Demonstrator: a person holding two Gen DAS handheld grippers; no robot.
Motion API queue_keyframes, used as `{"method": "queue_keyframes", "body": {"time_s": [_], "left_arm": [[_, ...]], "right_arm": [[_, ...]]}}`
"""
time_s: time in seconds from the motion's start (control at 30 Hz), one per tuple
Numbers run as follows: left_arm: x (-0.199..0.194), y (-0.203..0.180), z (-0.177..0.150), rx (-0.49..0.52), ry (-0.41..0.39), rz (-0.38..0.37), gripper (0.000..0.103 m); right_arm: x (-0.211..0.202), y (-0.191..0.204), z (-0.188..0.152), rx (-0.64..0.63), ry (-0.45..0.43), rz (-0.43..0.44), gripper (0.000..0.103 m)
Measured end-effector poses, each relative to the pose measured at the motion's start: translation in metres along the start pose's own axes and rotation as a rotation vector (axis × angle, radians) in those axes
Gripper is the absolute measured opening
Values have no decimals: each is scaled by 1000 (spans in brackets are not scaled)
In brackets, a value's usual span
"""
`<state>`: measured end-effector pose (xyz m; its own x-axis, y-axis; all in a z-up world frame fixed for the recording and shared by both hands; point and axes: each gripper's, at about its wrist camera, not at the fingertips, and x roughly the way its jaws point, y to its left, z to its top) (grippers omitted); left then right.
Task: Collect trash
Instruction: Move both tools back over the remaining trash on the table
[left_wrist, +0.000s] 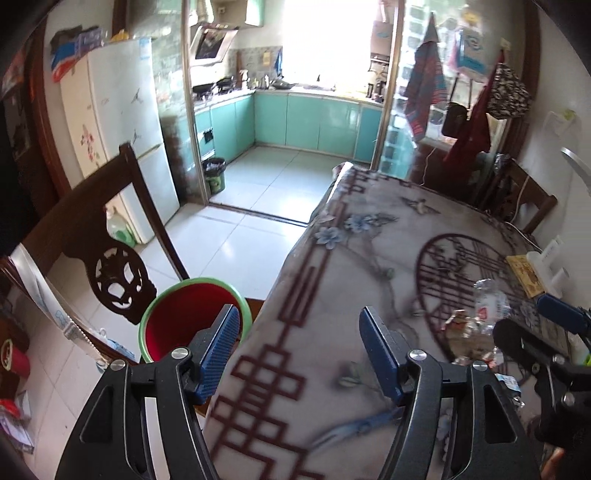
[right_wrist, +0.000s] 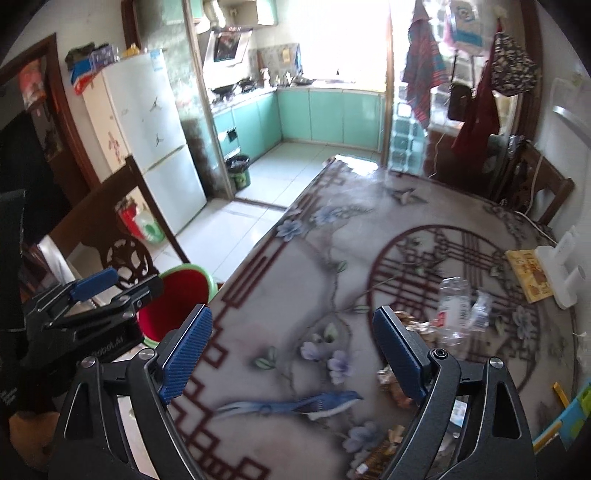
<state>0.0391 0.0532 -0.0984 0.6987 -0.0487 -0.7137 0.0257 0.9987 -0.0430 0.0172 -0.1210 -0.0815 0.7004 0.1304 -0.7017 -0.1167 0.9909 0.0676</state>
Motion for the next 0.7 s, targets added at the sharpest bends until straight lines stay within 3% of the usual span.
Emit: {"method": "queue_keyframes", "body": {"time_s": [0.1,0.4,0.7], "left_arm": [[-21,-15,0,21,-44,15,71],[-63,-46,0,38,-133,25,71],[-84,-78,-2,71,-169,-3,71]], "right_arm": [[-17,-15,-2,26,-51,-1,100],[-55,-47,-5,46,-148,-28,101],[-75,-76,-17,80,-173,-60,102]]}}
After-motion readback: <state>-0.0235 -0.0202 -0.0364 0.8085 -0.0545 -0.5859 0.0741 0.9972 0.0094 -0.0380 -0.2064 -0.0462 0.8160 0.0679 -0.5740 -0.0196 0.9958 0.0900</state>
